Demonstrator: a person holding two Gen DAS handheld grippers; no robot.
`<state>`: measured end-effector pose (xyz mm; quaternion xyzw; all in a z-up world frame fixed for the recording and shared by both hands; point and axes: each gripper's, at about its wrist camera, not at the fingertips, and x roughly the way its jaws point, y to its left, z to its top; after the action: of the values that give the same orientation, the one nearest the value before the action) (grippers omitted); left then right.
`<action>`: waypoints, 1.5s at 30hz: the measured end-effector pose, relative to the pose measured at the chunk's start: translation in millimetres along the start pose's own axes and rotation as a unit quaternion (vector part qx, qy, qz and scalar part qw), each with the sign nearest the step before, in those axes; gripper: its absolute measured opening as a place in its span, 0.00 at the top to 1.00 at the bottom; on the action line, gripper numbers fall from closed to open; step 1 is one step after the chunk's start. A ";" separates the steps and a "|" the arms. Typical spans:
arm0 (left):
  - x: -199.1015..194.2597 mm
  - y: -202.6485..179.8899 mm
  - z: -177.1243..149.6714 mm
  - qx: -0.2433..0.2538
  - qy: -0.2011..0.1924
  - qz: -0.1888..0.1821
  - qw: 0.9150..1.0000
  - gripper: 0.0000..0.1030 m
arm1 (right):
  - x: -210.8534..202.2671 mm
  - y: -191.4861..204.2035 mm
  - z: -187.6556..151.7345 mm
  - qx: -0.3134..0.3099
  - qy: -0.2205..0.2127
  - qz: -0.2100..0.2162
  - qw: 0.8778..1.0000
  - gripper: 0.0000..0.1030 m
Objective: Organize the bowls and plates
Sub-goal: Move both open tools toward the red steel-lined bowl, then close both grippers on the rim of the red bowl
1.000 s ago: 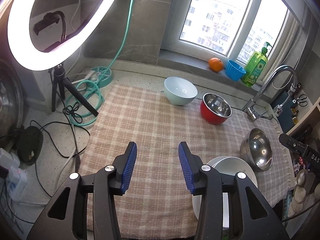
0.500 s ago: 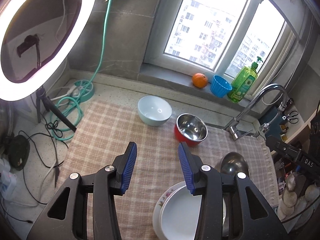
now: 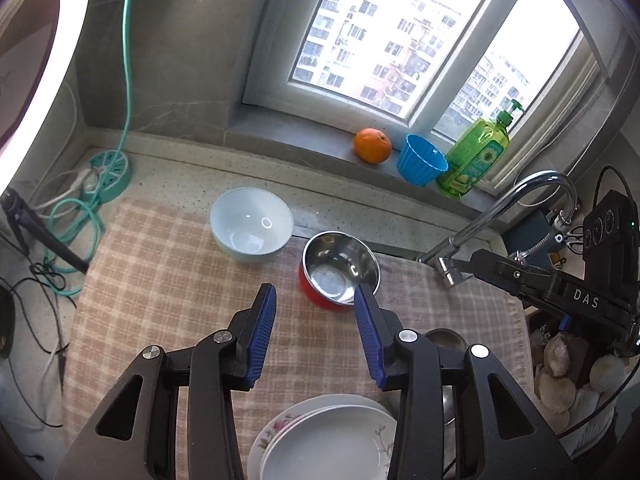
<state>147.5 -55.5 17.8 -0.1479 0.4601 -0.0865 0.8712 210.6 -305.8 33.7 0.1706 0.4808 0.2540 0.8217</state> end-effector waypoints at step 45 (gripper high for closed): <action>168.7 29.0 29.3 -0.009 0.154 -0.024 0.988 0.90 | 158.5 -83.7 18.1 0.084 0.117 -0.124 0.982 0.91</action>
<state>266.9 -71.3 -107.3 -0.1517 0.5857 -0.1247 0.7864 312.5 -282.2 -113.0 0.1472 0.6108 0.1270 0.7676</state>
